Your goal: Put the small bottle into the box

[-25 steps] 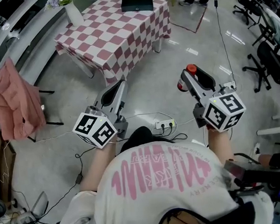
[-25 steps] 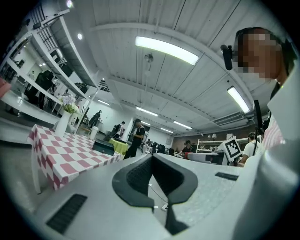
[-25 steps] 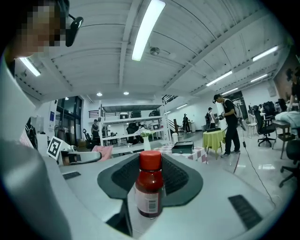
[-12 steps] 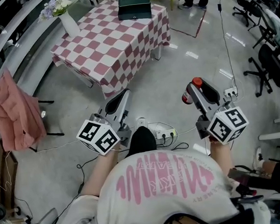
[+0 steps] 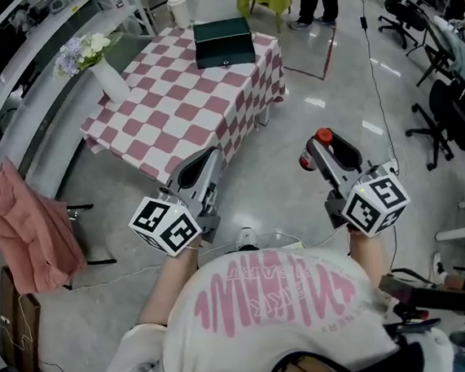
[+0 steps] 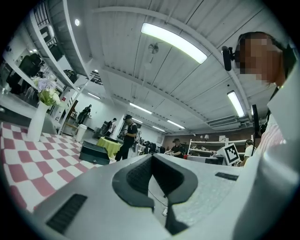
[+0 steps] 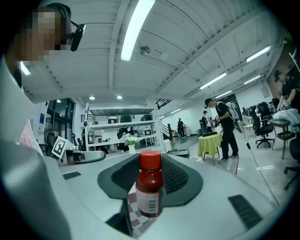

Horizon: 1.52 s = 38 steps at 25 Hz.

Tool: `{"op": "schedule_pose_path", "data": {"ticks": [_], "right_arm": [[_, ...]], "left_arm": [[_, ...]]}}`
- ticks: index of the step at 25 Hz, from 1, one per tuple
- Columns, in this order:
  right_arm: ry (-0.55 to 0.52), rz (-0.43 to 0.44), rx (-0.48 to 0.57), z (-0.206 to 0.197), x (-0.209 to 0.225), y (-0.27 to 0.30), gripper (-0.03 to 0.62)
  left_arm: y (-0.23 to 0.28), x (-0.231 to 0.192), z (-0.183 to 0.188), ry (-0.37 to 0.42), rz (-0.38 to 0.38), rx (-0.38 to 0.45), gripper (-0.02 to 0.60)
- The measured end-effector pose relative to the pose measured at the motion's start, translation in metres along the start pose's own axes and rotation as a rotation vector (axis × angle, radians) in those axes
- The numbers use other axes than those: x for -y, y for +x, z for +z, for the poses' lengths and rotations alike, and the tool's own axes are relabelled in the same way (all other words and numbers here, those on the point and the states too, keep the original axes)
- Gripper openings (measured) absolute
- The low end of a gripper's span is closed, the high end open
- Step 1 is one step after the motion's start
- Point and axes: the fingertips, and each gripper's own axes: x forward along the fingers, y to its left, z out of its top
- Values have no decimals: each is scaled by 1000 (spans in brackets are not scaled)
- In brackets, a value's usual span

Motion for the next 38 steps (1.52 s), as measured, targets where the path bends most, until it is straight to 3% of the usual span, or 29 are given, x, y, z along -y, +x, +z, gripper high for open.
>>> {"op": "schedule_pose_path", "data": {"ticks": [8, 16, 26, 29, 38], "right_arm": [[-26, -42, 47, 32, 21, 86, 146], [-17, -64, 24, 21, 46, 141, 146], [-15, -26, -33, 15, 59, 178, 146], [-18, -31, -48, 14, 67, 190, 146], [-17, -52, -91, 0, 80, 216, 144]], "left_arm": [[46, -73, 46, 38, -49, 34, 8], [80, -115, 53, 26, -98, 53, 8], [89, -156, 46, -28, -23, 30, 8], [86, -162, 50, -19, -31, 60, 8], [78, -190, 47, -10, -22, 45, 8]]}}
